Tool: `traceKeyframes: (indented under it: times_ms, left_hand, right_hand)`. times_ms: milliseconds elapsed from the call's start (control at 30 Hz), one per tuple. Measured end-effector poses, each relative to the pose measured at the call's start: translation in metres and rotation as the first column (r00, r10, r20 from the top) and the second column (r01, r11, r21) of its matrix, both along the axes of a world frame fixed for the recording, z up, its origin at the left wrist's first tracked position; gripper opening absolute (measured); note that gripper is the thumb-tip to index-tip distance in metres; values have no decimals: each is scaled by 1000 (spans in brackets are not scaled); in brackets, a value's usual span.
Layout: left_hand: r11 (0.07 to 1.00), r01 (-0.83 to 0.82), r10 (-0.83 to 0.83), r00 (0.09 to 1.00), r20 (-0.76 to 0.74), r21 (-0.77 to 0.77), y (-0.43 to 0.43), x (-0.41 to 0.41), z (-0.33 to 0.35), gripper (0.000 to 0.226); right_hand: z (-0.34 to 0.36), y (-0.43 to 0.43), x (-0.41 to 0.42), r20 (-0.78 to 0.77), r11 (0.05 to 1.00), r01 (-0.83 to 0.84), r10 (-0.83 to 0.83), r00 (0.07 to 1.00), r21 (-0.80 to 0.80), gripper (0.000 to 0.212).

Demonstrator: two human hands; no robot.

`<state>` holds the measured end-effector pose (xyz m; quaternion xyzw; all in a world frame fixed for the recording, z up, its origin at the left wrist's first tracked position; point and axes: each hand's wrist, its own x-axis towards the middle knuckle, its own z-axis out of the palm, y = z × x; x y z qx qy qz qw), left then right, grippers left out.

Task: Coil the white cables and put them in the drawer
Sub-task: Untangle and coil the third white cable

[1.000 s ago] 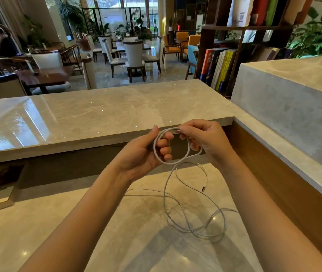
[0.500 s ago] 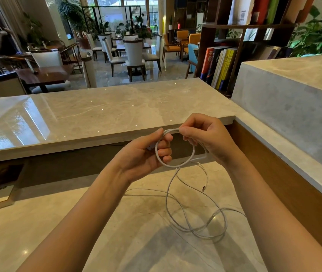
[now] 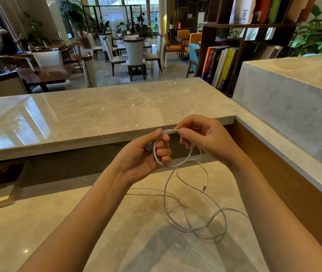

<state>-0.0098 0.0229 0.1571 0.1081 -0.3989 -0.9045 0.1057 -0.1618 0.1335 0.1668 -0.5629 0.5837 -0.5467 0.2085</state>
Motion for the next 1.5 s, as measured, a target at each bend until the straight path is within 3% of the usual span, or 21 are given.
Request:
traceKeyframes:
  times_ms: [300, 500, 733, 900, 1000, 1133, 1267, 1367, 1500]
  left_hand:
    - [994, 85, -86, 996, 15, 74, 2, 2, 4, 21]
    - [995, 97, -98, 994, 47, 34, 9, -2, 5, 22]
    - [993, 9, 2, 995, 95, -121, 11, -1, 4, 30]
    - [969, -35, 69, 989, 131, -246, 11, -1, 7, 32]
    - [974, -83, 106, 989, 99, -213, 9, 0, 9, 27]
    - [986, -125, 136, 986, 98, -110, 6, 2, 8, 27]
    - [995, -65, 69, 996, 59, -78, 9, 1, 8, 29]
    - [994, -44, 46, 999, 14, -99, 8, -1, 8, 33]
    - [999, -47, 47, 998, -34, 18, 6, -2, 6, 43]
  right_hand:
    - [5, 3, -7, 156, 982, -129, 106, 982, 140, 20]
    - [9, -3, 0, 161, 974, -171, 148, 976, 146, 22]
    - [15, -3, -1, 140, 965, -222, 203, 969, 139, 16]
    - [12, -5, 0, 295, 987, -162, 150, 944, 17, 18]
    - [8, -5, -2, 472, 996, -71, 91, 877, -60, 15]
    - [4, -2, 1, 396, 998, -54, 45, 917, 12, 15]
    - [-1, -2, 6, 437, 999, -29, 18, 899, 20, 11]
    - [-4, 2, 8, 445, 998, -62, 42, 895, 30, 22]
    - [-3, 9, 8, 346, 993, -105, 81, 935, 51, 32]
